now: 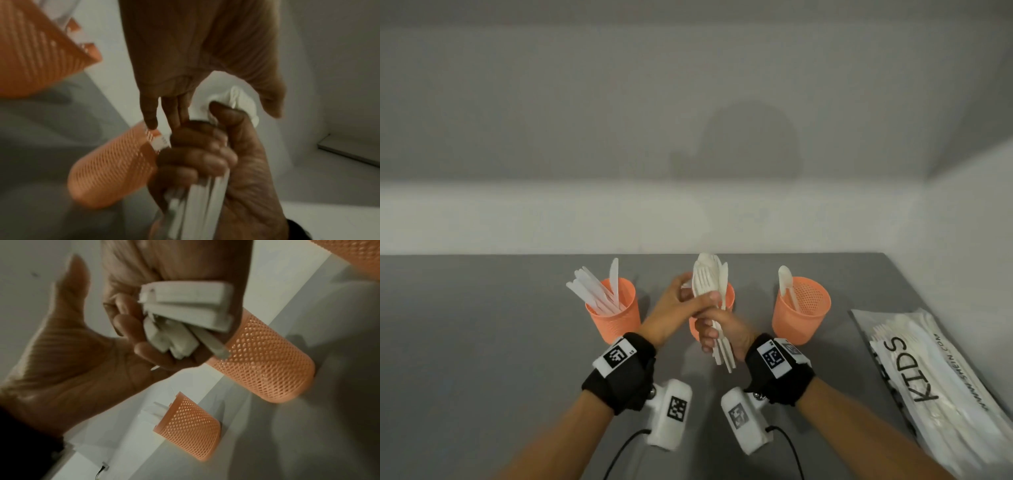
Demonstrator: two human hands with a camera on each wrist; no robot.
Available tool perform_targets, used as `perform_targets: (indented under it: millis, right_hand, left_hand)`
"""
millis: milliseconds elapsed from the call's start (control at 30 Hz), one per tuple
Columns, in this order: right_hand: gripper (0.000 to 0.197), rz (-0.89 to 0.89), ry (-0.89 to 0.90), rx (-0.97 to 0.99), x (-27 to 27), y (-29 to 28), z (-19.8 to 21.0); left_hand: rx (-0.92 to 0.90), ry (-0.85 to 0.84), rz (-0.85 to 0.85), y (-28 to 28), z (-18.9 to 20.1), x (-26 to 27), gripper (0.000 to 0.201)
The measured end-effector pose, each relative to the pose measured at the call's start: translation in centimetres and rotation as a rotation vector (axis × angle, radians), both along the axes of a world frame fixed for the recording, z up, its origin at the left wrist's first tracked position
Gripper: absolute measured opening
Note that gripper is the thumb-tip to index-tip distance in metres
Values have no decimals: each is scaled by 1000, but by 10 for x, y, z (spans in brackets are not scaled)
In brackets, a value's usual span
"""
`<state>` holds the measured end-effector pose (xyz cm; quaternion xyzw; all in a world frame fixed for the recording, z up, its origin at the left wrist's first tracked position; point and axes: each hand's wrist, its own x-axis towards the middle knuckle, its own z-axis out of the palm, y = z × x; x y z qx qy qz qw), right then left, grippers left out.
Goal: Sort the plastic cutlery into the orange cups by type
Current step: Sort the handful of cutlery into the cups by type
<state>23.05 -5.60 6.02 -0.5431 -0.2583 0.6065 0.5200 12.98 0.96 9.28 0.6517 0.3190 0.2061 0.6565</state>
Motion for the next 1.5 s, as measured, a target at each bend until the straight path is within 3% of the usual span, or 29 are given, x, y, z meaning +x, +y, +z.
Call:
perform_targets:
  millis: [67, 167, 200, 300, 367, 433, 533, 667, 833, 967, 1100, 1200, 1267, 1400, 1500]
  right_hand:
    - [46, 108, 26, -10, -3, -4, 1]
    - [30, 205, 65, -10, -4, -11, 8]
    - [20, 174, 58, -8, -4, -12, 11]
    - [11, -30, -235, 64, -6, -13, 13]
    - [34, -142, -437, 126, -9, -9, 5]
    - [37, -236, -472, 179, -16, -7, 1]
    - [10, -329, -365, 215, -15, -6, -2]
    - [26, -265, -78, 100, -1, -19, 10]
    - [16, -135, 16, 50, 6, -24, 11]
    - [14, -141, 32, 50, 4, -23, 11]
    - [15, -297, -183, 91, 1, -19, 6]
    - [3, -384, -566, 27, 5, -12, -4]
    - [26, -341, -783, 1, 4, -9, -10]
    - [43, -220, -1000, 42, -7, -15, -10]
    - [48, -150, -867, 126, -2, -19, -2]
  left_hand:
    - [-65, -14, -38, -7, -5, 5, 61]
    - [-115, -77, 38, -20, 1, 14, 19]
    - [-88, -67, 90, -24, 4, 18, 18]
    - [29, -53, 325, -22, -1, 29, 35]
    - [33, -95, 463, -23, -2, 34, 46]
    - [37, -118, 481, -28, -1, 38, 58]
    - [44, -75, 363, -37, 6, 39, 54]
    - [8, -68, 254, -28, 8, 26, 52]
    - [3, -88, 202, -21, 6, 18, 36]
    - [92, -48, 230, -20, 4, 19, 35]
    - [139, 15, 323, -19, 0, 25, 52]
    - [136, 66, 315, -26, 0, 33, 76]
    - [81, 44, 285, -34, -2, 39, 79]
    - [-130, -88, 450, -31, -9, 49, 65]
    - [-78, -81, 459, -28, -4, 46, 16]
